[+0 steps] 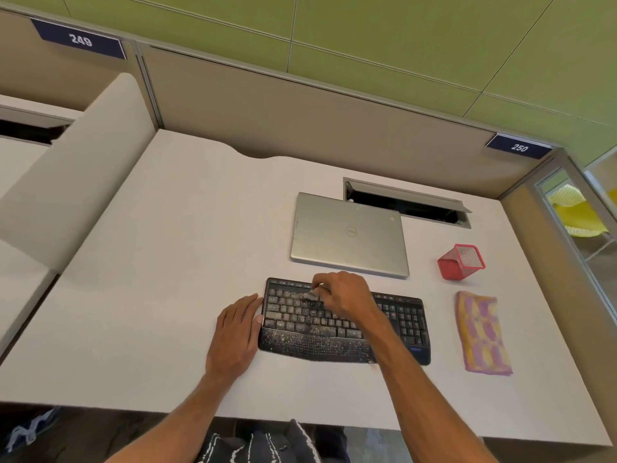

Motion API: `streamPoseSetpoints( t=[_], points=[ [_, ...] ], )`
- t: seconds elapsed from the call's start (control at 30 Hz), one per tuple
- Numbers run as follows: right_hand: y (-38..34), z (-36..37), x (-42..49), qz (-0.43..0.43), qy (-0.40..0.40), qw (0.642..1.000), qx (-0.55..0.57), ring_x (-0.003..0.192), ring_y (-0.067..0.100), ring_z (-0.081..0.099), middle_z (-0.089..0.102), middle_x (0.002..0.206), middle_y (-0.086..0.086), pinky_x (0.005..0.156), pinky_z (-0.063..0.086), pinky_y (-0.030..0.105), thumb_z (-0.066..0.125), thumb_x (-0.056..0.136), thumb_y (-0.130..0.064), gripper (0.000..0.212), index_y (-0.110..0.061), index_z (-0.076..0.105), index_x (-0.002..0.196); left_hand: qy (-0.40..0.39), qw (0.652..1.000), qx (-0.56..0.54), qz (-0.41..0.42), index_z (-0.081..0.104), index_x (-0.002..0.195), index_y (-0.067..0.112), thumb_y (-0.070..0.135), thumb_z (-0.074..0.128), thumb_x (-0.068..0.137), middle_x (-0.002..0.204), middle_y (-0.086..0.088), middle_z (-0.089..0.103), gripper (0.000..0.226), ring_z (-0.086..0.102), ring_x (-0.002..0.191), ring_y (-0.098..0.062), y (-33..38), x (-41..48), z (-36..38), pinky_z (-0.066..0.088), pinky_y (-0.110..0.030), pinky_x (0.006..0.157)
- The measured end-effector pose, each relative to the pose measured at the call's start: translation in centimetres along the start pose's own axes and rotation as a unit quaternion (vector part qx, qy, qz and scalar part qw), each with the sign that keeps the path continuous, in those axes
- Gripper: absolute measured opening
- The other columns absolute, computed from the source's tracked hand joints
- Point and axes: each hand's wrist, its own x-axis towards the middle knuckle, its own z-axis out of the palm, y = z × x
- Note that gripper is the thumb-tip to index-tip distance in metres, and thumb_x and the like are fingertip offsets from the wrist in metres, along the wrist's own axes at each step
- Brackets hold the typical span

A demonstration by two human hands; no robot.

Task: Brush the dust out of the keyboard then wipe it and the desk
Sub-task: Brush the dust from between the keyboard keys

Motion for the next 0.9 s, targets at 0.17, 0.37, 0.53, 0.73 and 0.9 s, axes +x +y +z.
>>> streamPoseSetpoints(
  t=[0.17, 0.37, 0.53, 0.73, 0.9],
  points=[
    [0.7, 0.2, -0.5, -0.001, -0.020, 1.000, -0.014, 0.065, -0.003, 0.051, 0.072, 0.089, -0.017, 0.077, 0.051, 0.026, 0.057, 0.106, -0.037, 0.015, -0.032, 0.070, 0.112, -0.005, 1.000, 0.000, -0.002, 0.049, 0.162, 0.026, 0.040, 0.025, 0.120, 0.164, 0.008, 0.048, 0.050, 0.039, 0.155, -0.012, -0.2, -0.1, 0.2, 0.030, -0.042, 0.131],
    [-1.5, 1.2, -0.4, -0.032, -0.013, 0.999, 0.037, 0.058, -0.008, 0.047, 0.071, 0.087, -0.020, 0.065, 0.044, 0.020, 0.054, 0.107, -0.041, 0.019, -0.035, 0.069, 0.117, -0.011, 1.000, -0.004, -0.006, 0.048, 0.162, 0.026, 0.040, 0.025, 0.120, 0.164, 0.009, 0.048, 0.050, 0.038, 0.156, -0.011, -0.1, -0.4, 0.5, 0.029, -0.042, 0.131],
    [0.0, 0.0, -0.4, -0.009, -0.010, 1.000, -0.016, 0.062, -0.004, 0.052, 0.073, 0.088, -0.017, 0.067, 0.046, 0.021, 0.054, 0.107, -0.042, 0.021, -0.033, 0.071, 0.116, -0.011, 1.000, -0.006, -0.005, 0.047, 0.163, 0.027, 0.040, 0.025, 0.120, 0.165, 0.011, 0.046, 0.050, 0.036, 0.156, -0.009, -0.1, -0.3, 0.5, 0.028, -0.041, 0.132],
    [-0.1, 0.4, -0.1, -0.018, -0.035, 0.999, -0.009, 0.062, -0.007, 0.049, 0.075, 0.093, -0.015, 0.067, 0.041, 0.021, 0.056, 0.106, -0.041, 0.020, -0.032, 0.071, 0.116, -0.011, 1.000, 0.001, -0.006, 0.046, 0.163, 0.027, 0.040, 0.026, 0.120, 0.166, 0.011, 0.046, 0.049, 0.036, 0.157, -0.010, -0.3, -0.1, 0.3, 0.027, -0.040, 0.132],
    [-1.4, 0.8, 0.0, 0.016, -0.013, 0.997, 0.073, 0.053, -0.004, 0.050, 0.075, 0.087, -0.015, 0.057, 0.043, 0.019, 0.054, 0.107, -0.043, 0.022, -0.034, 0.071, 0.117, -0.010, 1.000, -0.004, -0.011, 0.047, 0.163, 0.027, 0.040, 0.025, 0.120, 0.166, 0.011, 0.046, 0.050, 0.035, 0.157, -0.009, -0.2, 0.0, 0.1, 0.026, -0.039, 0.132]
  ],
)
